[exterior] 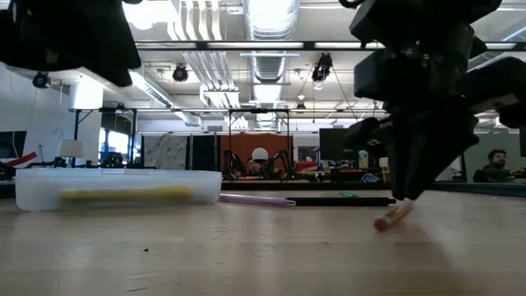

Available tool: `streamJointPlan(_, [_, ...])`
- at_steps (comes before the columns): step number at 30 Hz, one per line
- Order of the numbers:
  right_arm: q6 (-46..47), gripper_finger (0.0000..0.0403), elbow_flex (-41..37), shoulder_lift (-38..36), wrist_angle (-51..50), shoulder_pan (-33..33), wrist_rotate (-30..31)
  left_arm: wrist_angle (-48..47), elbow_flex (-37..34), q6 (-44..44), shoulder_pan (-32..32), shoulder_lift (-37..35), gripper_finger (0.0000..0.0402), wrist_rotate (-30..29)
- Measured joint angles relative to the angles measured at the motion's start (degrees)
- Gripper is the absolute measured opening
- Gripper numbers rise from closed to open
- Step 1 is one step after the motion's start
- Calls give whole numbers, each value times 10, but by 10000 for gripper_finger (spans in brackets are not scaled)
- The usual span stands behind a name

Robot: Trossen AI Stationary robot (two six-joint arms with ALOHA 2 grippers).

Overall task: Pick & place school supplies into a supply box
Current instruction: Put the orange pencil into the blue supply box

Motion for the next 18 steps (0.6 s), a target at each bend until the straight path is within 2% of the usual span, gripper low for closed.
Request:
streamJointPlan(4, [96,41,0,0,30,3,2,3,14,16,2,33,76,2])
streamJointPlan(9, [127,40,-1,10,60,19,2,38,11,37,15,57,76,-6])
streamJointPlan(13, [77,46,-2,18,41,31,4,88,10,80,36,70,76,-5])
streamJointPlan(18, [-6,75,-2,10,-4,42,3,119,11,95,47,74,76,2])
